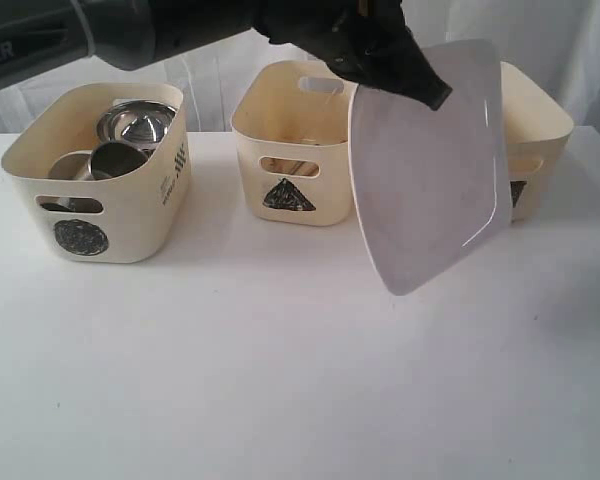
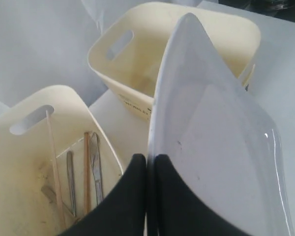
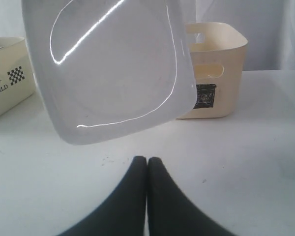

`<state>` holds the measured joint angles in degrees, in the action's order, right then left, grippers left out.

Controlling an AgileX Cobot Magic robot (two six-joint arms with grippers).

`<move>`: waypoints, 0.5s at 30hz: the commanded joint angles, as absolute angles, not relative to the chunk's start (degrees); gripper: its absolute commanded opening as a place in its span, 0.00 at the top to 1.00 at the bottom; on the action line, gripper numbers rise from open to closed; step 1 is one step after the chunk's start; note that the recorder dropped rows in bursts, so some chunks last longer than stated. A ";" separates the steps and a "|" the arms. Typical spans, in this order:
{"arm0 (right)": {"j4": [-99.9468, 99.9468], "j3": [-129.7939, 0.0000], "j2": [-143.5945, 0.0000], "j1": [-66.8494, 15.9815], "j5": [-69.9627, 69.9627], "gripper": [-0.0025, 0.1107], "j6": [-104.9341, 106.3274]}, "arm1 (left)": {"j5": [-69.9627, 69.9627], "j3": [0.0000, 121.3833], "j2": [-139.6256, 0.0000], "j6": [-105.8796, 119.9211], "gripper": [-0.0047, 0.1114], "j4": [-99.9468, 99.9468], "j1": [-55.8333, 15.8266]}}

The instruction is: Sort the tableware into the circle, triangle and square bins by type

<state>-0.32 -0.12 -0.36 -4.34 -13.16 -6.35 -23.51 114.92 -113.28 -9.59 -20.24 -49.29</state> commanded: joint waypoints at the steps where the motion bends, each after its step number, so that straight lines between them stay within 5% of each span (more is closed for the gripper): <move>1: -0.40 0.00 0.00 -3.97 -12.68 0.98 -6.29 | -24.82 115.41 -111.51 -10.48 0.96 -17.10 -49.32; 8: -0.40 0.00 0.00 -3.97 -12.68 0.98 -6.29 | -24.09 111.75 -108.82 -10.35 0.96 -15.65 -49.93; 15: -0.40 0.00 0.00 -3.97 -12.68 0.98 -6.29 | -16.82 95.80 -101.53 -10.73 0.96 -12.91 -50.92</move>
<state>-0.32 -0.12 -0.36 -4.34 -13.16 -6.35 -22.14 99.77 -104.67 -9.73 -14.79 -50.28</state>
